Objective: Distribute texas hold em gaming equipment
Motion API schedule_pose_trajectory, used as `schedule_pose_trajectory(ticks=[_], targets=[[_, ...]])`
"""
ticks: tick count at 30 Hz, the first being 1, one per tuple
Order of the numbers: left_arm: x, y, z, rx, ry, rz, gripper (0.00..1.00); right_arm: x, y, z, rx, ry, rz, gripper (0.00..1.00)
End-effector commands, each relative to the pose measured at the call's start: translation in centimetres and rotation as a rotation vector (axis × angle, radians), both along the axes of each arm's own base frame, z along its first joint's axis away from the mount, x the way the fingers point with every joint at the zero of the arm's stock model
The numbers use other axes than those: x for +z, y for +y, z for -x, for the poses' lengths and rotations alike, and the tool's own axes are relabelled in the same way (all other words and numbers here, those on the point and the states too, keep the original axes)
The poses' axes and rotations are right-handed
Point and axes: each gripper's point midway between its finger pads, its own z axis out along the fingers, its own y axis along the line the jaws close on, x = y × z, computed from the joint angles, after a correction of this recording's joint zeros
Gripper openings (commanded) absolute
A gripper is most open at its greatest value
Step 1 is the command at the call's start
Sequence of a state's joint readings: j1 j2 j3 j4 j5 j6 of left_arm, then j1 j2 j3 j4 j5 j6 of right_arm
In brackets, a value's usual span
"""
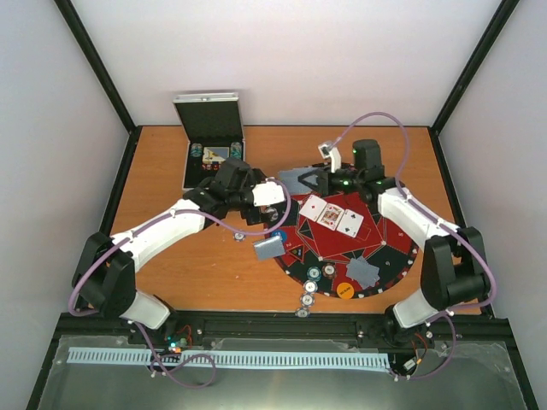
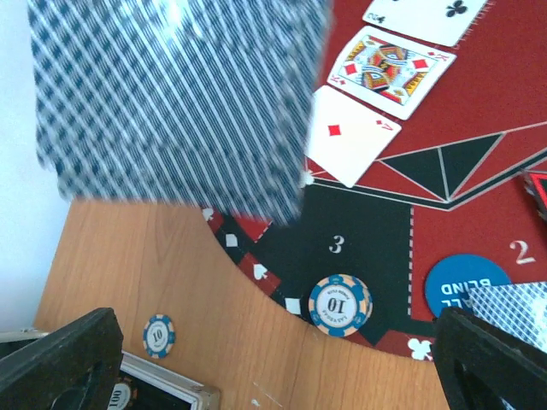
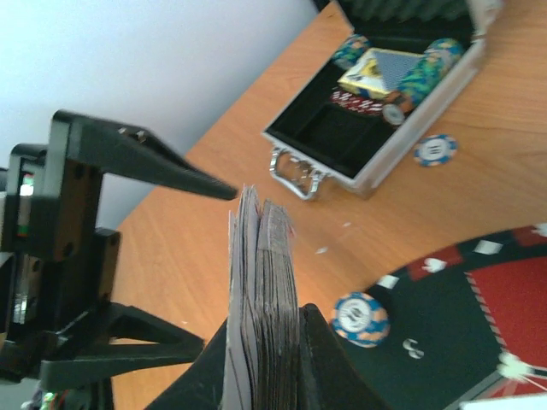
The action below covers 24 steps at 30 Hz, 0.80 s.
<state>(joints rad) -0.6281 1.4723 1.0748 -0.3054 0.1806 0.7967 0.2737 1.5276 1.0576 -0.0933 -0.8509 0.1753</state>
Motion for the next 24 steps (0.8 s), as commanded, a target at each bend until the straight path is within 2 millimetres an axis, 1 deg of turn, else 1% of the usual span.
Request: schedule_pose_trajectory(ticks=[1,3,5,6,10,13,19,20,22,24], targets=[[4.3,-0.1,-2.0,0.052,-0.118,0.111,1.0,1.6,3.4,0.7,0.077,0.009,-0.066,0.03],[4.3,0.4,-2.5,0.05,-0.141,0.102,1.0,1.5,4.6,1.1,0.104,0.028,-0.078,0.03],[4.7,0.7,-3.2,0.051,-0.123,0.121,1.0,1.0,5.6,1.2,0.12,0.049,-0.074,0.03],[4.5,0.7,-3.2,0.039,-0.103,0.13,1.0,0.7,6.1,1.1,0.127,0.06,-0.072,0.03],[2.5,0.7,-2.6,-0.004,-0.057,0.105,1.0,0.3,8.1,1.4,0.175,0.084,-0.081,0.03],[2.0,1.0,-3.4,0.0,-0.053,0.1,1.0,0.3,9.3,1.5,0.199,0.096,-0.096,0.03],[1.2,1.9,-5.1,0.014,-0.072,0.088,0.99,-0.2,10.4,1.5,0.227,0.119,-0.098,0.03],[1.2,1.9,-5.2,0.008,-0.075,0.085,0.97,-0.4,10.6,1.4,0.23,0.125,-0.099,0.03],[1.9,1.6,-5.6,0.001,-0.109,0.101,0.92,-0.6,10.8,1.3,0.234,0.133,-0.099,0.03],[2.0,1.5,-5.6,-0.006,-0.107,0.106,0.89,-0.9,10.9,1.2,0.232,0.138,-0.1,0.03]])
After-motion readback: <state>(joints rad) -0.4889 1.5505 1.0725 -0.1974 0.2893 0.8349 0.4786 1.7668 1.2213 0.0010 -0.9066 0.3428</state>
